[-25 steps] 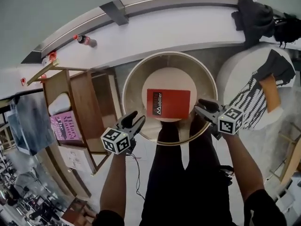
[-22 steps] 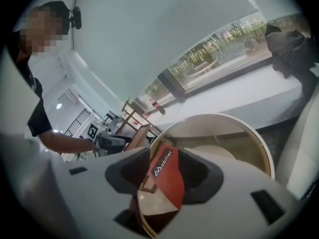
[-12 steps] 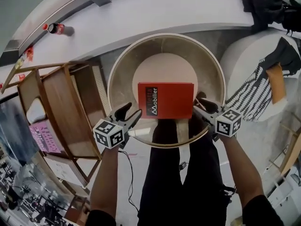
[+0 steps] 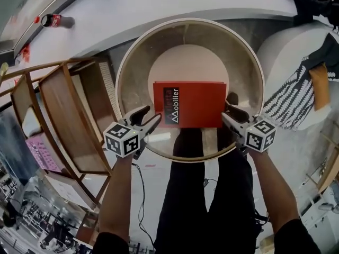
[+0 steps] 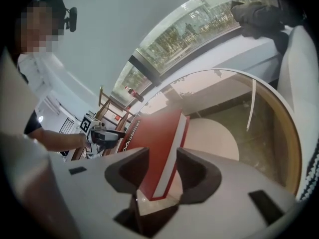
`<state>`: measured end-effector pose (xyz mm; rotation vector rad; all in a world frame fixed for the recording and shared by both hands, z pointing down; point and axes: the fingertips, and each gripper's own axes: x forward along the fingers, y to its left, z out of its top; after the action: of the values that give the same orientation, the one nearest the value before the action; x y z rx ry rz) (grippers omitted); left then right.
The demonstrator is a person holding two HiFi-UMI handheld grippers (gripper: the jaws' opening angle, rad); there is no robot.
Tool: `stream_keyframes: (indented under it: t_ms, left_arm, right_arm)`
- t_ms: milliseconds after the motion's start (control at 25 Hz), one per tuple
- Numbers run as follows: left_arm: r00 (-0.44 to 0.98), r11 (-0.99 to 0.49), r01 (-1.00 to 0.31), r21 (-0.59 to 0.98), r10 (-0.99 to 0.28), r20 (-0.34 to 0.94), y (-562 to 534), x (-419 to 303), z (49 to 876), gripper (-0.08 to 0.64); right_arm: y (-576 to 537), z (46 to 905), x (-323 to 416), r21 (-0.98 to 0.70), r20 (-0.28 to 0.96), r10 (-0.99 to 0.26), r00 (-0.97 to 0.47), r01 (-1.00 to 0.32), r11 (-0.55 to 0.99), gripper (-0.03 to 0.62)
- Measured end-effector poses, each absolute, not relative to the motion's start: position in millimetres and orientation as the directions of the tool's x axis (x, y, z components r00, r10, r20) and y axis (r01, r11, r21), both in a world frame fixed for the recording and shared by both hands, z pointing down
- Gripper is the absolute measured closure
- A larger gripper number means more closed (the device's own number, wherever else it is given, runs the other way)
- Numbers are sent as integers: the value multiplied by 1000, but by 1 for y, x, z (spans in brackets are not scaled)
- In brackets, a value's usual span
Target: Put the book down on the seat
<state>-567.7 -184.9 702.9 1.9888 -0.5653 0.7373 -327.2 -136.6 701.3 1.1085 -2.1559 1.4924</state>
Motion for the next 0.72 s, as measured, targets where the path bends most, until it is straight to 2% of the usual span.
stream_keyframes:
  t_ms: [560,720]
  left_arm:
    - [714,-457,-648,609,-88,694,-185,-560,720,347]
    - [720,-444,-645,622,-80,689,-182,-559,720,352]
  right_arm:
    - [-132,711,-344,-653,627,-402,-667,-732,195,422]
    - [-133,713,-343,-644,637,-407,-655,-742,186,442]
